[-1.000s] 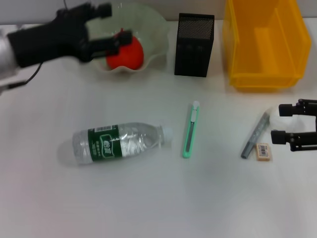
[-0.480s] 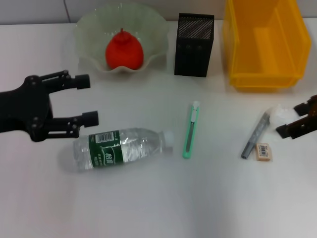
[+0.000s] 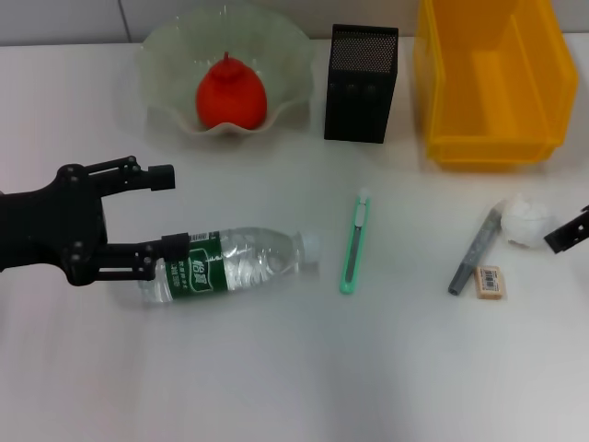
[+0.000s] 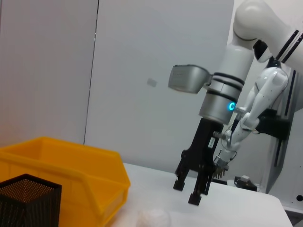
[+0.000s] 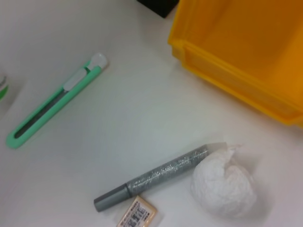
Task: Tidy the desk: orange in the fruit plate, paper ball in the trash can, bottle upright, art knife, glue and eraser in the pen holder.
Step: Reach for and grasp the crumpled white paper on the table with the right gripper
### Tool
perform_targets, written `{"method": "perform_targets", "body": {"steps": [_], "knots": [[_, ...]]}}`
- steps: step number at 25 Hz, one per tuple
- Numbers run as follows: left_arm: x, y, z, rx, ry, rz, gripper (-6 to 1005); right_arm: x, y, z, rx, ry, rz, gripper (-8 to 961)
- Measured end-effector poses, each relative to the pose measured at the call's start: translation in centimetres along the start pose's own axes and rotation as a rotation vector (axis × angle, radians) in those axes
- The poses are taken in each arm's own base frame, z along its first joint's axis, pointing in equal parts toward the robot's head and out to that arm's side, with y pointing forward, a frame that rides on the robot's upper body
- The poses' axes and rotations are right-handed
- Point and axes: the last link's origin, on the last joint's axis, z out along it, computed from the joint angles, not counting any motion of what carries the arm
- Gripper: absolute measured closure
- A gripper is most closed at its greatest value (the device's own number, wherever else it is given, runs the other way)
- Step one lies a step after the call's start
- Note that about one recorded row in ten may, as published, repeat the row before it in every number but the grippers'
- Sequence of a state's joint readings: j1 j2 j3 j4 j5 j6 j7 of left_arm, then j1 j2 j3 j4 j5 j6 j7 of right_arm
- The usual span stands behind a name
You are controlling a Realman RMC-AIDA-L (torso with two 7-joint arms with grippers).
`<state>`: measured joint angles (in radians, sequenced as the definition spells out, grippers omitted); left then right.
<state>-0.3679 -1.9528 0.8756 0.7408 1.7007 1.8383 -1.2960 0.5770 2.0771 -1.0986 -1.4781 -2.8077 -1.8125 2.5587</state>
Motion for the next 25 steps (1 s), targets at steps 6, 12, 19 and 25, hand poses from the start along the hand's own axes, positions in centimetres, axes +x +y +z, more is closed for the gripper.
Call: {"method": "perform_targets", "body": {"steps": [6,12,19,25], "knots": [[-0.2,-0.1,0.4,0.011,-0.001,0.005,141,-0.4,-0.6,1.6,0.009,-0.016,0.042,208],[-0.8,-0.1,0.5,0.02,-0.003,-0.007,141,-0.4,-1.1,2.8,0.017,-0.029,0.063,210],[-1.0,0.0,0.3,0.031,0.001,-0.005,142,-0.5,-1.6,4.3,0.016,-0.039,0.078,213],[-1.2,-0.1,0.3,0.051,0.004,-0.012,142,-0.9,-1.9,5.5,0.031,-0.06,0.084,215]]}}
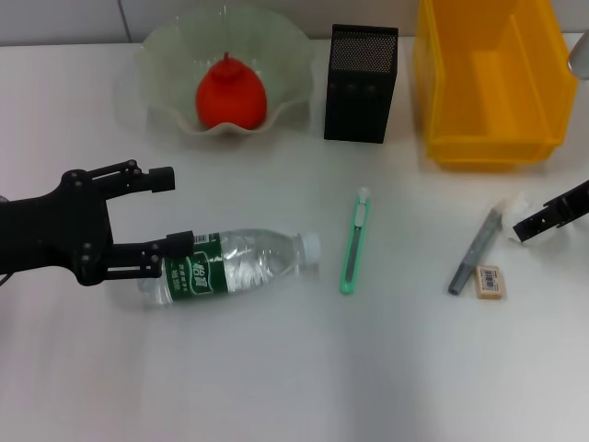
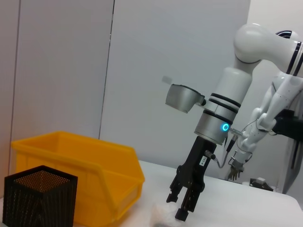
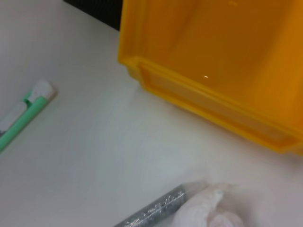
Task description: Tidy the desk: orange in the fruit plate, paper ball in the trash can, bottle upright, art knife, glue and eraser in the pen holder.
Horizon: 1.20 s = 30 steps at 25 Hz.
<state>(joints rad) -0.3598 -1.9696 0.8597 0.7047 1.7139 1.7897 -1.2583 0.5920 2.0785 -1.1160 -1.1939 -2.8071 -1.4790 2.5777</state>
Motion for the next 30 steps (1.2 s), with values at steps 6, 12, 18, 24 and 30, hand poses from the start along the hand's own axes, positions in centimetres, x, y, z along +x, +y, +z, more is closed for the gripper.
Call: {"method": "perform_targets", "body": {"steps": [6,12,18,24,30], "knots": [[-0.2,-0.1,0.1,0.01,0.0,-0.003,142,-0.1,0.1,1.0,-0.004,-0.012,-0.009,217],[-0.3,-0.1,0.2,0.019,0.002,0.0,142,-0.2,0.2,1.0,-0.011,-0.025,-0.032,219],[-0.3,-0.1,0.3,0.022,0.001,0.0,142,-0.3,0.2,0.5,-0.009,-0.027,-0.043,332],[-0.4,-0.3,0.2,0.035,-0.004,-0.005,143,-0.5,1.0,-3.6,-0.007,-0.073,-0.066,387],[-0.8,-0.9,0.3,0.093,-0.01,-0.015,143,-1.3,2.3,-8.1,0.015,-0.19,-0.109,386]]}}
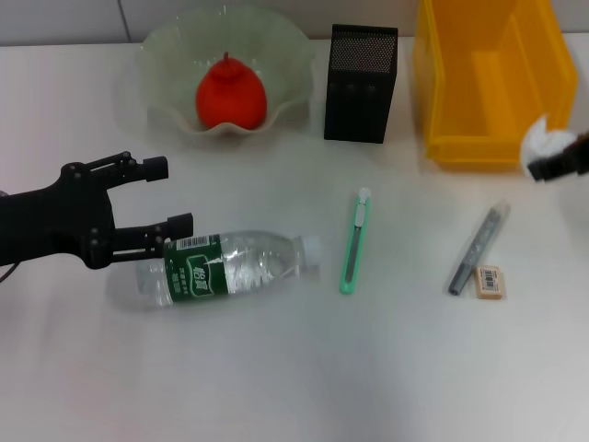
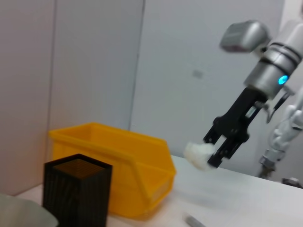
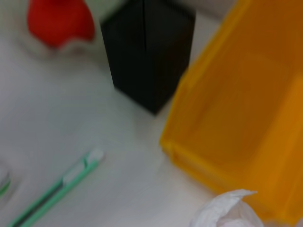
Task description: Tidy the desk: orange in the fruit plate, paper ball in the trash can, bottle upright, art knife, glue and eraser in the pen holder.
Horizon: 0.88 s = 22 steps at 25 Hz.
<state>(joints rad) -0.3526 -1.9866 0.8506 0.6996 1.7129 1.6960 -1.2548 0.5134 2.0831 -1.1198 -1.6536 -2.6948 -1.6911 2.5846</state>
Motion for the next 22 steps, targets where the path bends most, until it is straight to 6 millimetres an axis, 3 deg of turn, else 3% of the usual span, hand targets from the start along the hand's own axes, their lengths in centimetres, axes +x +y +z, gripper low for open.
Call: {"method": "perform_targets", "body": {"steps": [5,12,17,22], "knots": [[-0.2,0.0,0.0,0.018,0.008,0.002,143,-1.7,-0.7,-0.4,0.064,-0.115,-0.026,387],[-0.6,0.3,0.0,0.027,0.026,0.025,143,-3.3,-2.7,2.1,0.156,-0.251,-0.039,375],[-0.9,0.6,0.0,0.024,0.031,0.032,143,-3.7,-3.0,3.9,0.182,-0.278,-0.053,320],[-1.0,0.6,0.0,0.033,0.028,0.029,144,-3.7,-3.1,4.3,0.186,-0.28,-0.054,265]]}}
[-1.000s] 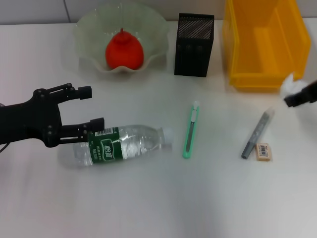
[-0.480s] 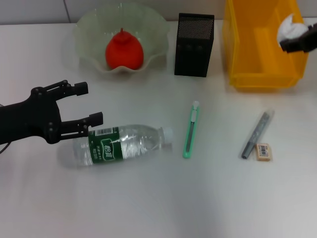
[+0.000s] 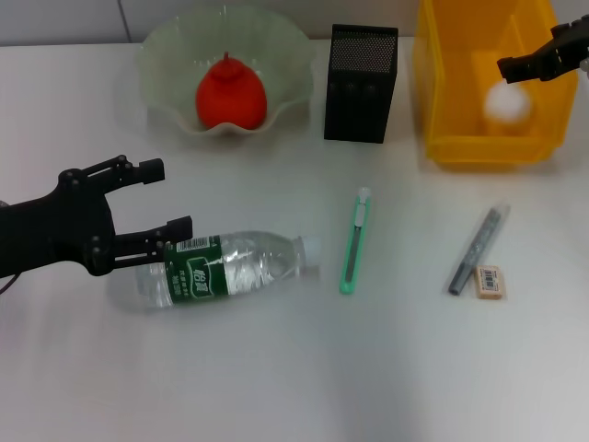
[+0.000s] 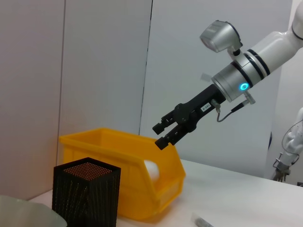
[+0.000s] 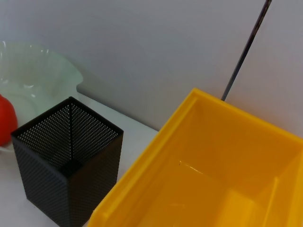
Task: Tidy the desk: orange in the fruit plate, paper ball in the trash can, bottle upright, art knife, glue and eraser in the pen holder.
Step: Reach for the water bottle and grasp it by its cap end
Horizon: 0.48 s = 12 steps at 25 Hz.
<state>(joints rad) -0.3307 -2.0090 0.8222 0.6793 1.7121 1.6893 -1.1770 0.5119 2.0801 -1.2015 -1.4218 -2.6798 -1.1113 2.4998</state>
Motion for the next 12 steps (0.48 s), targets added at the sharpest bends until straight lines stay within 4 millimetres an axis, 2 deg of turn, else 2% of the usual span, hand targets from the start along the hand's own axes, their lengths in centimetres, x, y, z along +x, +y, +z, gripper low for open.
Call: {"method": "perform_targets", "body": {"steps": [7,12], "knots": [[0.0,-0.3,-0.3,0.014,-0.011,0.004,144,0.5,0.0,-0.9,-0.004,0.014,0.0,129],[0.7,-1.1,-0.8,0.017,-0.051,0.008,144,1.5,0.6,-4.3,-0.056,-0.021,0.013,112]]}}
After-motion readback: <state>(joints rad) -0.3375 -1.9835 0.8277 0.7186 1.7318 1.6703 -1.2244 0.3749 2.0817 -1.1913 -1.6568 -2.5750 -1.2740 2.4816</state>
